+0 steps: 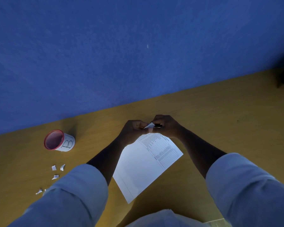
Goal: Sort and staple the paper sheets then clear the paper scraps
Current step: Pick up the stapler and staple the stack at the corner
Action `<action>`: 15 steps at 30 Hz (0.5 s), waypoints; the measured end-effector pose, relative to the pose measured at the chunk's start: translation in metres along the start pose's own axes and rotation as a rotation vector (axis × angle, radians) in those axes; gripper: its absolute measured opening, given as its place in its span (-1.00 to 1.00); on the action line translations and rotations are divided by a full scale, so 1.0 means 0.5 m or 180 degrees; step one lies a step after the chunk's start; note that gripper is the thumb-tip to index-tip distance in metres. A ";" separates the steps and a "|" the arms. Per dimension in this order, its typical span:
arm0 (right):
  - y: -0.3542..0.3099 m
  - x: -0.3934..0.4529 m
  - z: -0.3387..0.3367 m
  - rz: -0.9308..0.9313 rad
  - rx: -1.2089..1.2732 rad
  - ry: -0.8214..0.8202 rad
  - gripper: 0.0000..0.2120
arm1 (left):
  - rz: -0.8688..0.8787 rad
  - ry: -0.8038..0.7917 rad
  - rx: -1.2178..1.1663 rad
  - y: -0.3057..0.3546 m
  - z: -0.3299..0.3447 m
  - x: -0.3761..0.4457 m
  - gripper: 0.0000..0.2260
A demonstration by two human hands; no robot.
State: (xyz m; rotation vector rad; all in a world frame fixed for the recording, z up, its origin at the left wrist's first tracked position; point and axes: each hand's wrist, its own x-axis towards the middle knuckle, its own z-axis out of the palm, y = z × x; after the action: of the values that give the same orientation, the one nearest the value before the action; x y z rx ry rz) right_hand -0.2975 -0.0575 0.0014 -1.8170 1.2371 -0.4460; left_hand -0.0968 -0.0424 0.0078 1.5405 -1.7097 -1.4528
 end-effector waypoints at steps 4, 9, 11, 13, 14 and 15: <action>-0.002 0.002 -0.003 0.0089 0.0071 -0.0080 -0.72 | 0.0012 -0.0006 -0.0018 0.003 -0.002 -0.005 -0.73; -0.006 0.008 -0.009 0.0309 0.0141 -0.0271 -0.76 | -0.0088 -0.0476 0.0170 -0.017 -0.015 -0.012 -0.54; -0.008 0.008 -0.011 0.0367 0.0159 -0.0352 -0.75 | -0.0007 -0.0385 0.0420 -0.022 -0.014 -0.016 -0.61; -0.009 0.005 -0.012 0.0424 0.0169 -0.0382 -0.71 | 0.0008 -0.0247 0.0462 -0.028 -0.012 -0.016 -0.70; -0.008 0.004 -0.014 0.0420 0.0152 -0.0342 -0.70 | -0.0004 -0.0229 0.0469 -0.031 -0.011 -0.016 -0.73; -0.003 0.004 -0.015 0.0406 0.0141 -0.0267 -0.71 | -0.0015 -0.0242 0.0448 -0.033 -0.011 -0.015 -0.76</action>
State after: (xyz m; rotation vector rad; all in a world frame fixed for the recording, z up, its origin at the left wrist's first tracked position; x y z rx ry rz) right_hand -0.3007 -0.0625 0.0063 -1.6913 1.2668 -0.3202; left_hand -0.0821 -0.0352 -0.0021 1.5797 -1.8899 -1.4373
